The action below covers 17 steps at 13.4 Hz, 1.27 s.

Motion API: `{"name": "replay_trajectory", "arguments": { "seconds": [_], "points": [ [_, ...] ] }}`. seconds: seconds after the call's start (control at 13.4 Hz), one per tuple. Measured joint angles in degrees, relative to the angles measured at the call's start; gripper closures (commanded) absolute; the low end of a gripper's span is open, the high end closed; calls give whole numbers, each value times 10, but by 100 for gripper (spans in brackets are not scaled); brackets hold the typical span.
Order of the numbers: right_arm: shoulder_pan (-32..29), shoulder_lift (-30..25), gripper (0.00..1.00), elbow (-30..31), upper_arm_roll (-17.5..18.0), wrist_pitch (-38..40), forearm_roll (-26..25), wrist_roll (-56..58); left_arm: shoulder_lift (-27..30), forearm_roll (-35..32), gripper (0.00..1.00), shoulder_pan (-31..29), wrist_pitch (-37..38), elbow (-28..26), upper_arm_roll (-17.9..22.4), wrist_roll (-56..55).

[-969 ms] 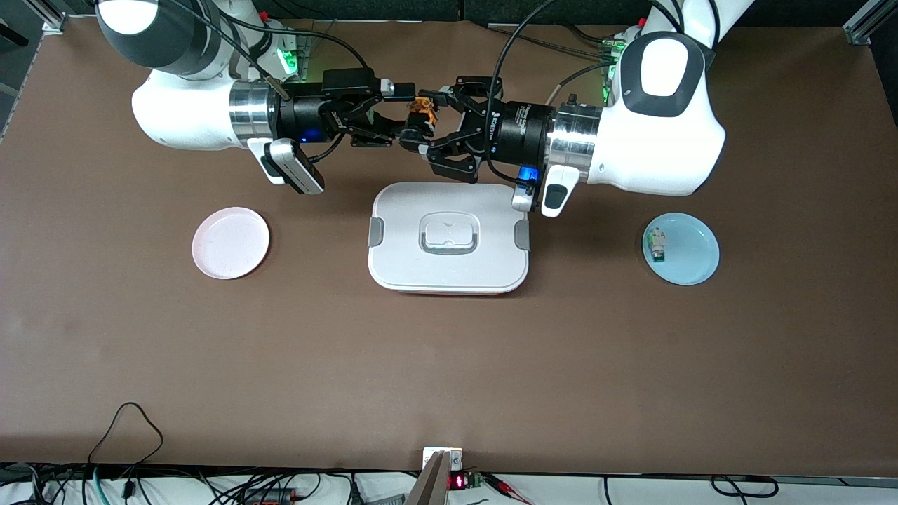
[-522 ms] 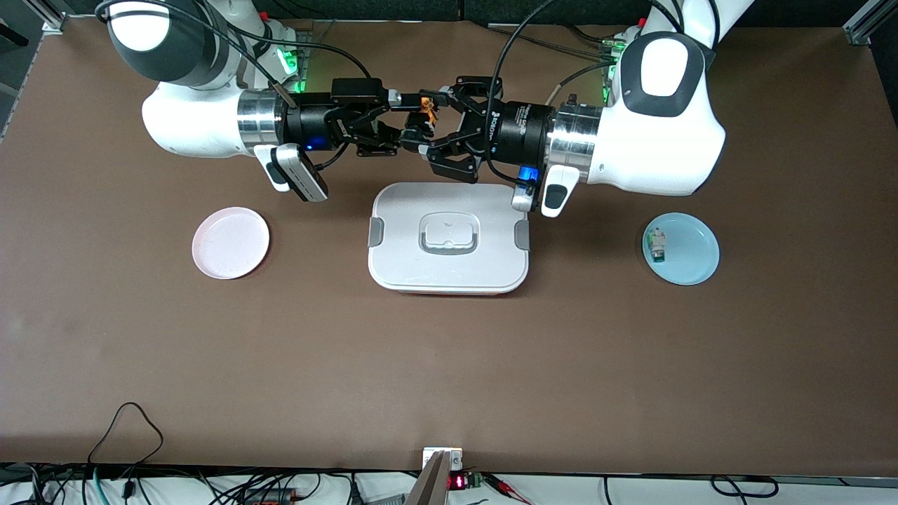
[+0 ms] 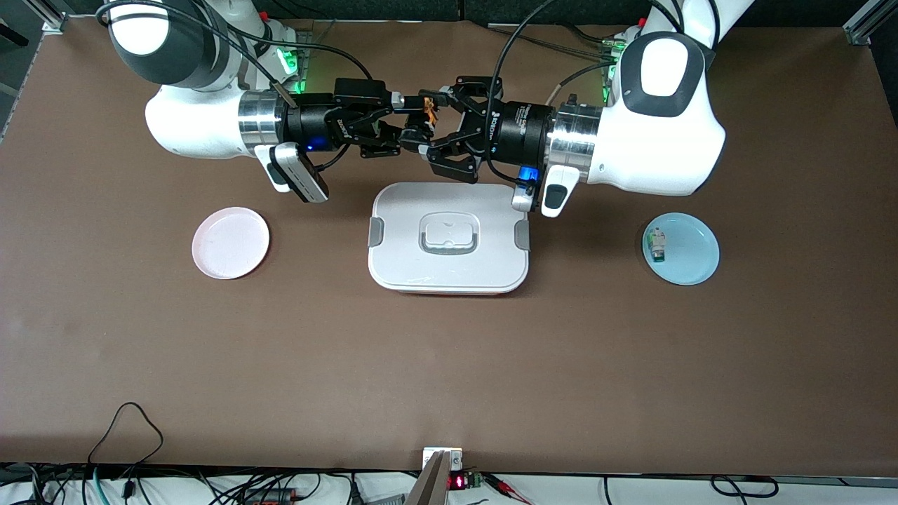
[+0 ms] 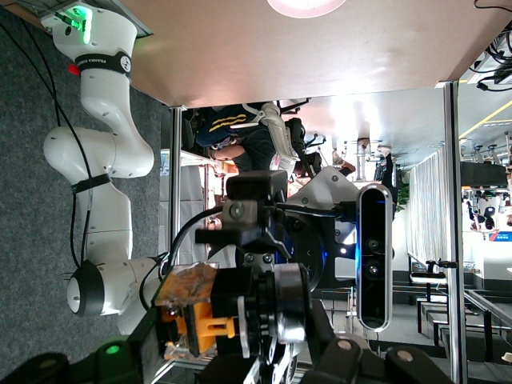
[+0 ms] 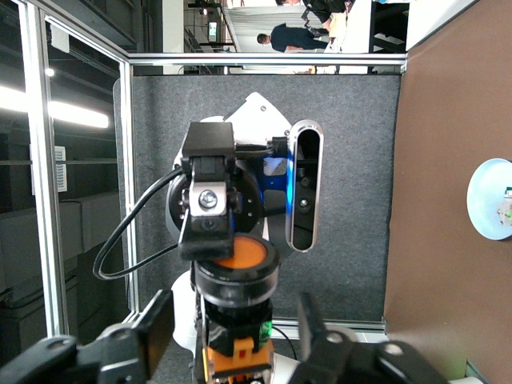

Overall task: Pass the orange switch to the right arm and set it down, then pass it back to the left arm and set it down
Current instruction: 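Close the right gripper on the switch while the left gripper holds it, then pull the switch away with the right gripper while the left gripper withdraws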

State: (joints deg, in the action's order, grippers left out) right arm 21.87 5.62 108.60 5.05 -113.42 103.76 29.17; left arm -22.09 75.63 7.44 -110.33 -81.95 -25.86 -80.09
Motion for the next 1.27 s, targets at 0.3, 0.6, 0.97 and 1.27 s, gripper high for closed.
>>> {"name": "replay_trajectory", "arguments": {
  "seconds": [0.3,0.6,0.97,1.27],
  "points": [
    [0,0,73,1,0,-1,7,41,0,1,99,0,0,1,0,3],
    [0,0,74,0,0,-1,9,44,0,1,99,0,0,3,0,4],
    [0,0,74,0,0,-1,9,44,0,1,64,0,0,3,0,4],
    [0,0,74,0,0,-2,13,56,-2,21,0,-2,0,3,2,-9]
  ]
}}
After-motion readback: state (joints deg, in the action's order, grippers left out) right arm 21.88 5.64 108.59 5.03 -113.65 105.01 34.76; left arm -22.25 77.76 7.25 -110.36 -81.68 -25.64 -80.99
